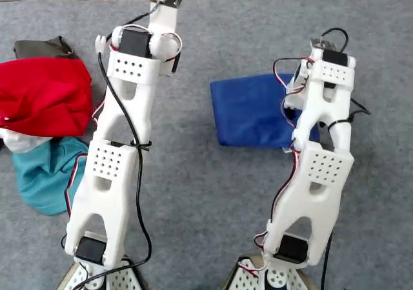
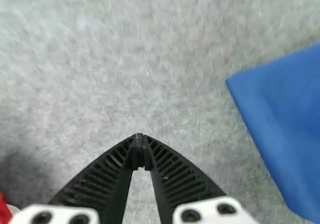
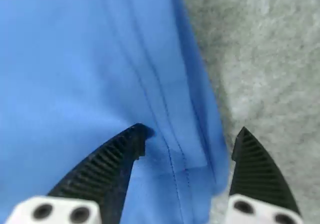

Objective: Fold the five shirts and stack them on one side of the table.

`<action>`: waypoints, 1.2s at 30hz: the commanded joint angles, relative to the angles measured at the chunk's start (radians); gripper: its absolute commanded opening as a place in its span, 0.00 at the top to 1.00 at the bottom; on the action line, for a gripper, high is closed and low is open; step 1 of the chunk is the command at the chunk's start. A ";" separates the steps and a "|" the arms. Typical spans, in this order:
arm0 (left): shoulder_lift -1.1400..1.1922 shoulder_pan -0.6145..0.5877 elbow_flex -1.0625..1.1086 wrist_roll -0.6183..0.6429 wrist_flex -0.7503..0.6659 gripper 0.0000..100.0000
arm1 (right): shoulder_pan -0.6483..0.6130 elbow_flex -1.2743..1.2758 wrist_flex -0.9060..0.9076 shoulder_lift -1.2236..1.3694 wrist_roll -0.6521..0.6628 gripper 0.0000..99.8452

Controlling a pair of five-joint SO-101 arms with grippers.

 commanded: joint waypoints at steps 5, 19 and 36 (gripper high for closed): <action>-0.017 0.005 0.051 -0.003 0.008 0.97 | -0.018 -0.090 -0.020 0.099 -0.025 0.71; -0.023 -0.076 0.050 -0.006 0.008 0.97 | -0.040 -0.317 0.126 0.229 -0.025 0.98; -0.060 -0.173 0.051 -0.006 0.008 0.97 | 0.051 -0.676 0.212 0.242 0.032 0.99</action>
